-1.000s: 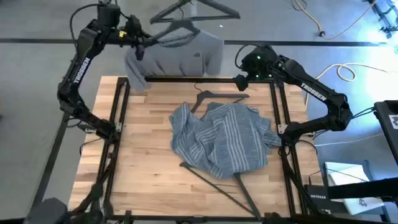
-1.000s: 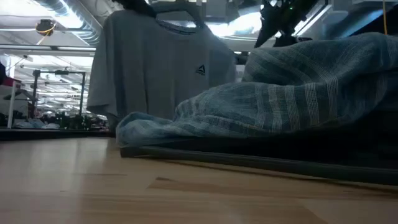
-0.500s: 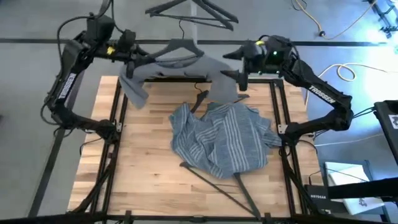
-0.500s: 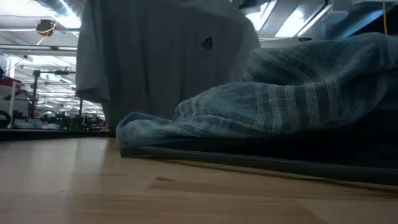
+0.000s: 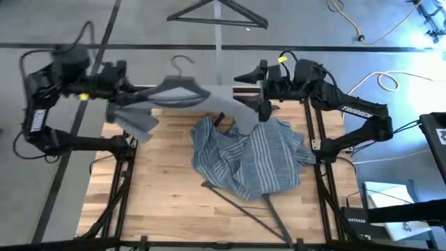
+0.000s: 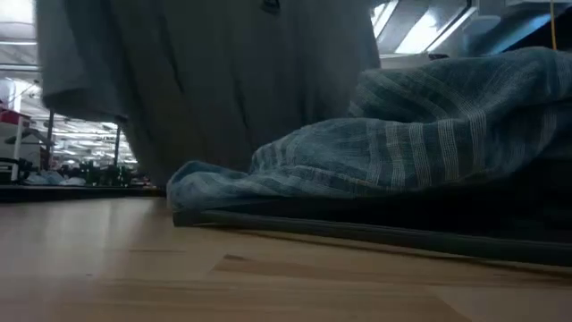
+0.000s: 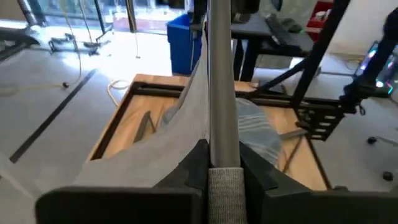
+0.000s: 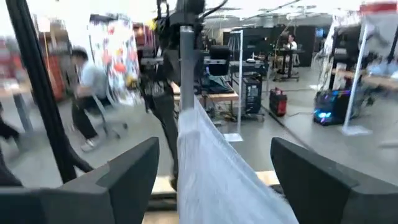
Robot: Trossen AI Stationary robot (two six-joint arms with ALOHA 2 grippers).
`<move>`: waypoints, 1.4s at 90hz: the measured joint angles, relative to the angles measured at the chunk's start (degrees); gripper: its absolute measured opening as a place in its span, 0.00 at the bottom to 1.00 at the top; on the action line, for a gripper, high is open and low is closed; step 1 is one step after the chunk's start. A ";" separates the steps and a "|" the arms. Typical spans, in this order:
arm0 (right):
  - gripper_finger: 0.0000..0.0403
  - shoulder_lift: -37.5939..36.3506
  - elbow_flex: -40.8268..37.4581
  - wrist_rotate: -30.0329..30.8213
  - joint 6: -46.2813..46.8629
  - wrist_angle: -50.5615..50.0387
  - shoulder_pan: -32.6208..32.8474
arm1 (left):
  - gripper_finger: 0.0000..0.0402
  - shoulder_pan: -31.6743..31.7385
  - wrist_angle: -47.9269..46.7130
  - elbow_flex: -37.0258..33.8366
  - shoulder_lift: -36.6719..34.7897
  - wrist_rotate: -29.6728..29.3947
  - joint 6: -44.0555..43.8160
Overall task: Unhang clothes
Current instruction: Unhang the shirt
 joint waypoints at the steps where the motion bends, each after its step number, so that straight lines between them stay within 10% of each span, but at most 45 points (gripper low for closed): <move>1: 0.72 0.20 0.00 0.39 0.38 0.20 0.50 | 0.07 -0.24 -0.01 0.00 -0.37 -0.25 -0.16; 65: 0.72 10.65 0.30 21.20 7.08 9.84 16.78 | 0.07 -1.78 23.15 -35.69 -24.34 -10.70 -5.75; 111: 0.72 10.59 19.87 27.43 11.29 -37.32 12.27 | 0.06 -4.02 51.63 -72.16 -36.95 -10.55 -27.75; 126: 0.72 10.69 19.87 13.74 11.08 -39.35 9.47 | 0.06 -6.87 62.19 -79.68 -34.40 -15.55 -27.68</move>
